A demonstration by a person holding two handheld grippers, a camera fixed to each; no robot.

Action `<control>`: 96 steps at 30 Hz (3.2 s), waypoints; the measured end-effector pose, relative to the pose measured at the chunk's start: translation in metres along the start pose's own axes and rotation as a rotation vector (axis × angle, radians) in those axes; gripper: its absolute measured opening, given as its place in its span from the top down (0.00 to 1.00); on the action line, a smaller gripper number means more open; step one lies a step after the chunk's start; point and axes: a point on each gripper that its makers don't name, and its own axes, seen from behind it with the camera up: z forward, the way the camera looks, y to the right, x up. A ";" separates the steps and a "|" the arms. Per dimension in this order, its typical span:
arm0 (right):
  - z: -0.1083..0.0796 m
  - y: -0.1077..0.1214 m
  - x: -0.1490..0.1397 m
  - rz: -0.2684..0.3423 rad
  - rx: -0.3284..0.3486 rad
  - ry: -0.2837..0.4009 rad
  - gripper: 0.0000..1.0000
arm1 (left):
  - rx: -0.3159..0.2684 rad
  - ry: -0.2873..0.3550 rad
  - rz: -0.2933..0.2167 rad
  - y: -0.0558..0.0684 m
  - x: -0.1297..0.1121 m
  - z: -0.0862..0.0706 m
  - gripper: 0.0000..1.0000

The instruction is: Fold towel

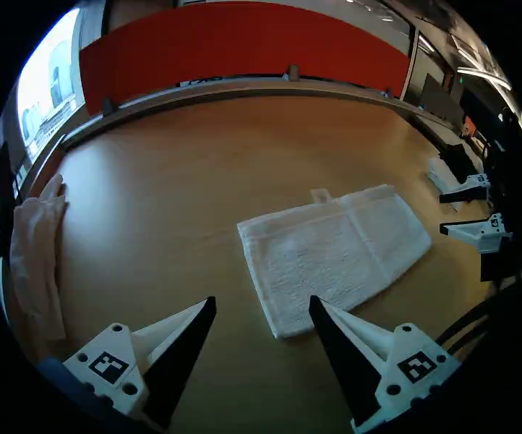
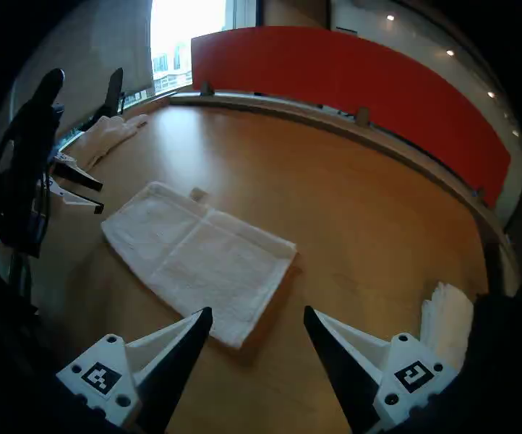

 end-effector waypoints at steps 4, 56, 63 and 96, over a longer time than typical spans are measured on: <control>0.000 -0.002 -0.004 -0.005 0.006 -0.005 0.02 | 0.008 0.001 -0.010 0.000 -0.006 -0.004 0.05; 0.018 -0.019 -0.048 -0.172 0.184 -0.181 0.68 | 0.160 0.019 -0.198 -0.041 -0.067 -0.078 0.04; 0.018 -0.020 -0.049 -0.191 0.197 -0.185 0.79 | 0.158 0.019 -0.194 -0.040 -0.068 -0.079 0.05; -0.026 -0.012 0.050 -0.207 0.127 0.010 0.96 | 0.165 0.039 -0.181 -0.044 -0.053 -0.080 0.05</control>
